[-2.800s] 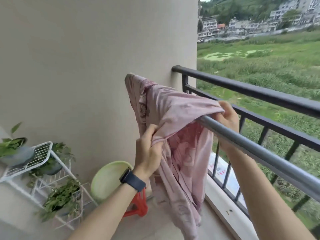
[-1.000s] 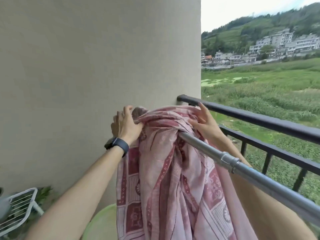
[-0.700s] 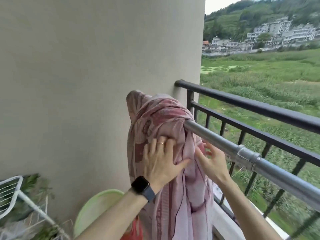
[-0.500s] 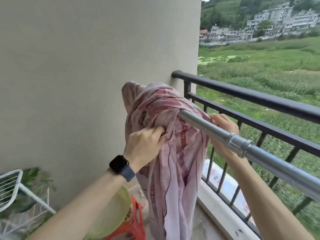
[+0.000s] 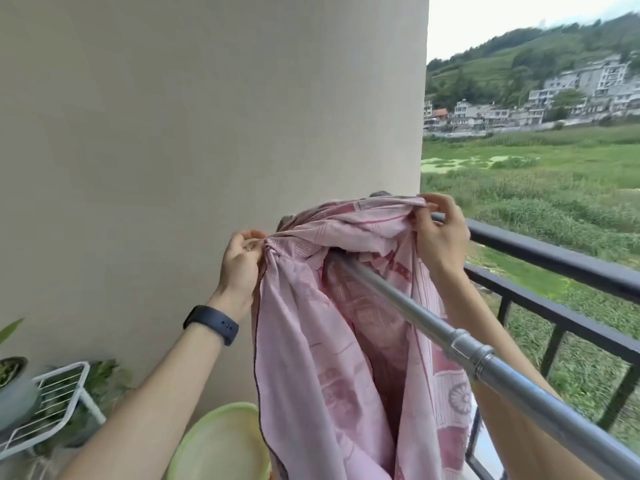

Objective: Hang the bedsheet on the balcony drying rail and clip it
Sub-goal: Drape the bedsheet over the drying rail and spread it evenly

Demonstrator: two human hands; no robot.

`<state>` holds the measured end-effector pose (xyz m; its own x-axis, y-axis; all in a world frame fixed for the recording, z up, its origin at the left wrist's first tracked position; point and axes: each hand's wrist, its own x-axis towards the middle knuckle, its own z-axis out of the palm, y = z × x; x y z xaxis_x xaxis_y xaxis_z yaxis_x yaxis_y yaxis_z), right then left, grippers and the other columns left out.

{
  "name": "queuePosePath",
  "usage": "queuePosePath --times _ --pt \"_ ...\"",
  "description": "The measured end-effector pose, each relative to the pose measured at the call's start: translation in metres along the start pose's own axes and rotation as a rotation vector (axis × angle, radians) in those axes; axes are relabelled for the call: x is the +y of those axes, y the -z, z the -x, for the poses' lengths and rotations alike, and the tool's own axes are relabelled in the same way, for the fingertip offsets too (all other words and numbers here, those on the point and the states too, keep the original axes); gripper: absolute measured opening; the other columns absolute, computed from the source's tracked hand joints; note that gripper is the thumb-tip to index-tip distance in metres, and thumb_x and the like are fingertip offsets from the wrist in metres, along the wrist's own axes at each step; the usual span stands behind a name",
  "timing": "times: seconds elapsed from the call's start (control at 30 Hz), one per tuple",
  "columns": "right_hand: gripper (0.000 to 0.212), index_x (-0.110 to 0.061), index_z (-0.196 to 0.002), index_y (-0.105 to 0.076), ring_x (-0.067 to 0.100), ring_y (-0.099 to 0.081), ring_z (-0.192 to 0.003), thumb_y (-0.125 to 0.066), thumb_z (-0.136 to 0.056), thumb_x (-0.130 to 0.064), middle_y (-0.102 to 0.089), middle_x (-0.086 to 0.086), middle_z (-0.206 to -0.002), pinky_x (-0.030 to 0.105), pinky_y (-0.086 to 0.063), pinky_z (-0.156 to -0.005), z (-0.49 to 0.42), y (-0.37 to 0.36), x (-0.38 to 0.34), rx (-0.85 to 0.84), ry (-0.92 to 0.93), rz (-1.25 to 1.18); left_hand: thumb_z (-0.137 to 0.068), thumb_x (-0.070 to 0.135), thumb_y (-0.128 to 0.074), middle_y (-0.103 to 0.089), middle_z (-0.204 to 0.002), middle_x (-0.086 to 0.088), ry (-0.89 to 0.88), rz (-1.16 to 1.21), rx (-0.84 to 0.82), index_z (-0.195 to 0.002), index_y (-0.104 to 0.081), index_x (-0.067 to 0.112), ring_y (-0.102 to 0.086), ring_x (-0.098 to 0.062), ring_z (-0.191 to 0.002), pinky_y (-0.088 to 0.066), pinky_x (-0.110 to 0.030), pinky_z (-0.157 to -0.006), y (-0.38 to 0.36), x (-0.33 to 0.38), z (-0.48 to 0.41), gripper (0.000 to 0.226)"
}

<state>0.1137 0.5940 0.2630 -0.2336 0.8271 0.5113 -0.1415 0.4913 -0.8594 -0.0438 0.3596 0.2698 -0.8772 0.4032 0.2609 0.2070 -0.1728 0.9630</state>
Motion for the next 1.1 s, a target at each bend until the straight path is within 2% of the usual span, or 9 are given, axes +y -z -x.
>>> queuePosePath --times 0.1,0.2,0.3,0.47,0.57,0.67,0.8,0.97,1.1 --pt "0.065 -0.023 -0.155 -0.027 0.007 -0.043 -0.134 -0.059 -0.098 -0.022 -0.041 -0.009 -0.151 0.023 -0.034 -0.108 0.007 -0.016 0.016 -0.439 -0.071 -0.028 -0.094 0.000 -0.041 -0.060 -0.085 0.002 -0.120 -0.590 0.057 -0.105 -0.053 0.018 -0.059 -0.026 -0.088 -0.043 -0.029 -0.070 -0.005 -0.022 -0.032 0.024" --pt "0.064 -0.034 -0.148 -0.040 0.007 -0.043 -0.137 -0.064 -0.091 -0.047 -0.042 -0.011 -0.154 0.037 -0.035 -0.114 0.042 -0.012 0.047 -0.494 -0.006 0.041 -0.091 0.003 -0.042 -0.064 -0.105 -0.004 -0.245 -0.866 0.053 -0.112 -0.052 0.021 -0.059 -0.030 -0.098 -0.045 -0.035 -0.075 -0.005 -0.046 -0.023 0.030" --pt "0.055 -0.035 -0.133 -0.058 0.002 -0.041 -0.137 -0.067 -0.084 -0.058 -0.048 -0.007 -0.151 0.045 -0.037 -0.115 0.065 -0.010 0.077 -0.502 0.206 0.254 -0.089 0.001 -0.045 -0.057 -0.105 -0.004 -0.449 -0.829 0.083 -0.108 -0.049 0.021 -0.057 -0.027 -0.092 -0.043 -0.034 -0.068 -0.010 -0.061 -0.001 0.028" --pt "0.035 -0.035 -0.109 -0.065 0.013 -0.059 -0.110 -0.068 -0.084 -0.058 -0.068 -0.003 -0.115 0.043 -0.054 -0.090 0.084 -0.033 0.068 -0.362 0.390 0.398 -0.094 0.027 -0.046 -0.059 -0.111 0.000 -0.807 -0.817 0.014 -0.109 -0.058 0.019 -0.058 -0.020 -0.098 -0.050 -0.037 -0.076 -0.017 -0.074 0.019 0.020" --pt "0.041 -0.024 -0.126 -0.059 0.008 -0.053 -0.095 -0.065 -0.091 -0.045 -0.057 0.001 -0.109 0.030 -0.048 -0.081 0.108 -0.043 0.049 -0.308 0.482 0.274 -0.089 0.055 -0.052 -0.059 -0.120 -0.001 -0.966 -1.144 -0.070 -0.119 -0.063 0.019 -0.056 -0.018 -0.099 -0.046 -0.036 -0.079 -0.021 -0.076 0.017 0.049" --pt "0.049 -0.014 -0.147 -0.040 0.016 -0.054 -0.106 -0.054 -0.101 -0.026 -0.050 -0.002 -0.113 0.021 -0.038 -0.080 0.120 -0.046 0.054 -0.526 0.268 0.411 -0.086 0.043 -0.061 -0.061 -0.116 -0.001 -1.093 -1.343 -0.088 -0.119 -0.063 0.019 -0.062 -0.023 -0.087 -0.049 -0.037 -0.067 -0.016 -0.075 0.006 0.041" --pt "0.013 -0.015 -0.100 -0.066 0.027 -0.067 -0.076 -0.055 -0.096 -0.020 -0.067 0.000 -0.083 0.033 -0.046 -0.061 0.088 -0.027 0.073 -0.229 0.196 0.423 -0.092 0.027 -0.067 -0.069 -0.089 0.005 -1.332 -1.385 -0.024 -0.100 -0.070 0.024 -0.062 -0.022 -0.072 -0.048 -0.034 -0.058 0.003 -0.053 -0.005 0.010" --pt "0.014 -0.019 -0.100 -0.068 0.000 -0.064 -0.076 -0.055 -0.099 -0.022 -0.072 0.000 -0.089 0.019 -0.050 -0.069 0.025 -0.023 0.024 -0.284 0.087 0.078 -0.099 0.036 -0.052 -0.072 -0.080 0.002 -0.774 -0.921 0.049 -0.098 -0.069 0.024 -0.066 -0.022 -0.074 -0.047 -0.031 -0.062 -0.001 0.001 -0.018 0.021" --pt "0.042 0.000 -0.108 -0.070 0.032 -0.064 -0.095 -0.058 -0.084 -0.032 -0.069 0.026 -0.106 0.047 -0.048 -0.095 -0.026 -0.021 -0.010 -0.628 -0.385 -0.444 -0.095 0.025 -0.050 -0.067 -0.085 -0.005 -0.178 -0.039 -0.180 -0.086 -0.068 0.012 -0.060 -0.019 -0.085 -0.045 -0.033 -0.080 -0.011 0.047 -0.028 0.024"
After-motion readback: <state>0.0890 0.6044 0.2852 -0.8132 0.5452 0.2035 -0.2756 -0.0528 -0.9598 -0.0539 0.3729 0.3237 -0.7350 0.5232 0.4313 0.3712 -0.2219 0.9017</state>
